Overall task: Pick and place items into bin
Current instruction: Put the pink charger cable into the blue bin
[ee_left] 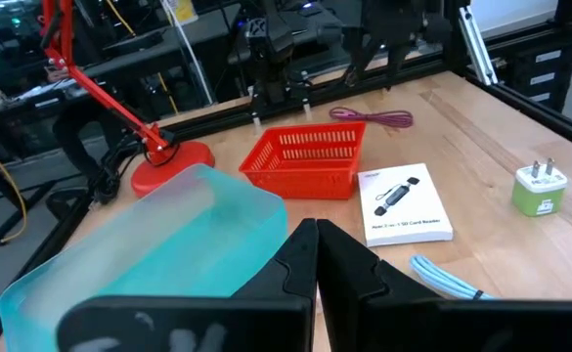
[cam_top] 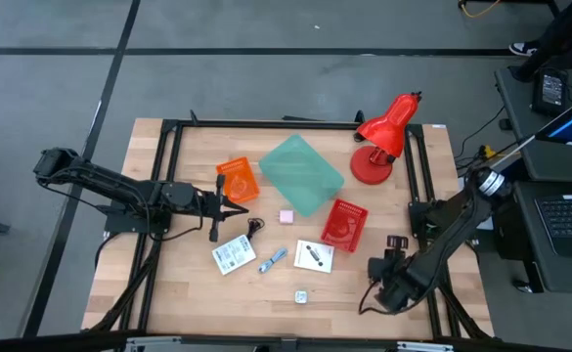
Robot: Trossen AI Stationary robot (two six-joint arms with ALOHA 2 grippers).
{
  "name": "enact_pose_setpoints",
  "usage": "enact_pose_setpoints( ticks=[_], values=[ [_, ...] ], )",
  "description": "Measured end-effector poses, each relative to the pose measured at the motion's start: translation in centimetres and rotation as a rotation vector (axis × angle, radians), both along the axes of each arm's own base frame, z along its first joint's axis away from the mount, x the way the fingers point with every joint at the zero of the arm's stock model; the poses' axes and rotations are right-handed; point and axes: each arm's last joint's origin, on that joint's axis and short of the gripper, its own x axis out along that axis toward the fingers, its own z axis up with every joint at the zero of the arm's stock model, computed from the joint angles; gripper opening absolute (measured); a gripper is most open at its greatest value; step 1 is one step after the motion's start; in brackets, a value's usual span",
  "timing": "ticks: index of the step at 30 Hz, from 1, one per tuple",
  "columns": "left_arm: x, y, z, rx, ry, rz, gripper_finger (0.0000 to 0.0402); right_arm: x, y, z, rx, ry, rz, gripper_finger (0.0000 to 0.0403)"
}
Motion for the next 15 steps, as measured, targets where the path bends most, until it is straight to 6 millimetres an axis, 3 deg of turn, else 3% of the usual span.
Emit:
enact_pose_setpoints(
  ticks=[15],
  values=[
    [0.0, 0.0, 0.0, 0.0, 0.0, 0.0, 0.0002, 0.6, 0.9, -3.3, -0.053, 0.135, 0.169, 0.0169]
  ],
)
